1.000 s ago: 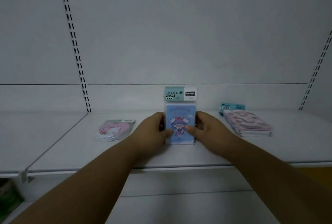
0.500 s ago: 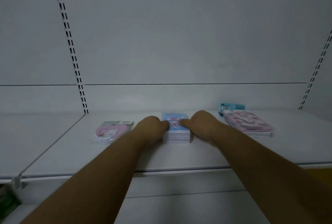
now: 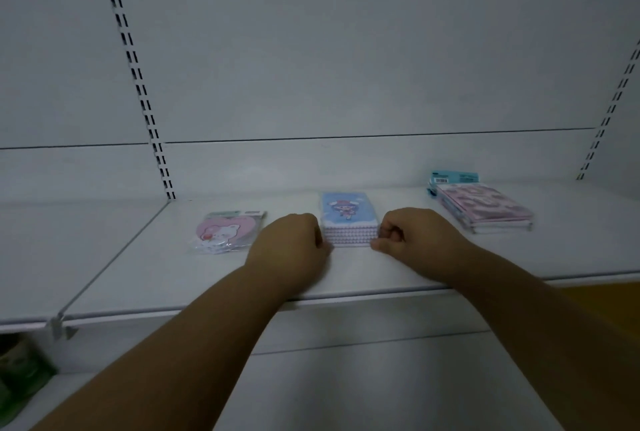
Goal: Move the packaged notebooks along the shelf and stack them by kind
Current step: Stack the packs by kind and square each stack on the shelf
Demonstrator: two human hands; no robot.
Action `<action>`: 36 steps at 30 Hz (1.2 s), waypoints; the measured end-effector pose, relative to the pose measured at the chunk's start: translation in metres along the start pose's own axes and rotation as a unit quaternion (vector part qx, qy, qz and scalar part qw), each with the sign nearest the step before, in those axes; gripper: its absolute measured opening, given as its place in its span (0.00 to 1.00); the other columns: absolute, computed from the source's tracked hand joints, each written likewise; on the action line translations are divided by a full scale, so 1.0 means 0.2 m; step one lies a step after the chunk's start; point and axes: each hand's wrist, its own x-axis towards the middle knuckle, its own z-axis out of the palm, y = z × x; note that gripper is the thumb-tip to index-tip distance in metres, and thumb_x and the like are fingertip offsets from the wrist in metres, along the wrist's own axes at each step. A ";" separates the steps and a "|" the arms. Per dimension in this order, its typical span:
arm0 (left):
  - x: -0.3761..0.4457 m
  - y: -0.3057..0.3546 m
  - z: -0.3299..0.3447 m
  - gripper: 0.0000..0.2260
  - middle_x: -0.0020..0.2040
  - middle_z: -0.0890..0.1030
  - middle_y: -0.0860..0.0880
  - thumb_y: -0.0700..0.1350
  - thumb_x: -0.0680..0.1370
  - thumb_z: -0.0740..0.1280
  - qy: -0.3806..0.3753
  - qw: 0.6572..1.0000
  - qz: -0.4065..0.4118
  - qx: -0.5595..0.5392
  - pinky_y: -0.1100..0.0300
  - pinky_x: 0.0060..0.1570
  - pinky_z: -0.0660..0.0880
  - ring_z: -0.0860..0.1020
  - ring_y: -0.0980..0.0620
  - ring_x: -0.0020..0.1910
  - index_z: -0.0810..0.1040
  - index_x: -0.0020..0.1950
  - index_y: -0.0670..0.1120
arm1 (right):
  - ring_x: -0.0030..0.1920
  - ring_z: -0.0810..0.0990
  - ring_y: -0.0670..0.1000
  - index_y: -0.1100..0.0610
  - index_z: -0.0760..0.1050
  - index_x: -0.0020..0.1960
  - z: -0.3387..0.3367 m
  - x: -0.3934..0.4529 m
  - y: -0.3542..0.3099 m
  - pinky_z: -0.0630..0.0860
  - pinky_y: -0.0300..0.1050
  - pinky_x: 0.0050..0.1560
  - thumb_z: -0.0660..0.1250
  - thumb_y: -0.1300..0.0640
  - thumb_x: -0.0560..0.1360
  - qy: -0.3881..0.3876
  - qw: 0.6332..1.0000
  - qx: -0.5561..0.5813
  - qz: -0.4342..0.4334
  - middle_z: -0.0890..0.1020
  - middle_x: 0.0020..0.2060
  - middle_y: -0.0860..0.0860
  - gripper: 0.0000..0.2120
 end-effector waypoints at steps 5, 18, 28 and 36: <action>0.01 -0.02 0.03 0.08 0.41 0.81 0.49 0.51 0.75 0.66 0.012 1.000 -0.003 -0.025 0.58 0.39 0.69 0.77 0.48 0.43 0.78 0.43 0.48 | 0.35 0.73 0.47 0.56 0.78 0.39 0.00 -0.01 -0.01 0.65 0.40 0.34 0.71 0.47 0.72 0.007 1.000 0.005 0.007 0.77 0.33 0.47 0.12; -0.01 -0.01 0.03 0.07 0.34 0.77 0.53 0.50 0.75 0.66 0.029 0.999 -0.011 -0.018 0.59 0.32 0.67 0.73 0.55 0.34 0.78 0.40 0.49 | 0.38 0.75 0.51 0.58 0.77 0.39 0.00 -0.01 -0.03 0.66 0.44 0.37 0.68 0.49 0.74 0.011 0.999 -0.012 -0.034 0.79 0.35 0.51 0.12; 0.00 0.00 0.04 0.14 0.34 0.73 0.54 0.59 0.78 0.59 0.042 0.999 0.002 -0.023 0.56 0.30 0.62 0.71 0.53 0.35 0.68 0.39 0.52 | 0.34 0.70 0.48 0.52 0.68 0.39 0.01 -0.03 -0.03 0.60 0.39 0.31 0.62 0.47 0.78 0.052 0.997 -0.013 -0.046 0.71 0.32 0.45 0.12; 0.03 -0.02 0.05 0.13 0.32 0.70 0.55 0.58 0.79 0.59 0.028 0.999 0.010 -0.028 0.57 0.29 0.60 0.69 0.53 0.33 0.70 0.41 0.50 | 0.34 0.68 0.44 0.55 0.72 0.42 0.01 -0.03 -0.03 0.61 0.37 0.31 0.61 0.49 0.79 0.030 0.999 -0.009 -0.030 0.71 0.32 0.44 0.11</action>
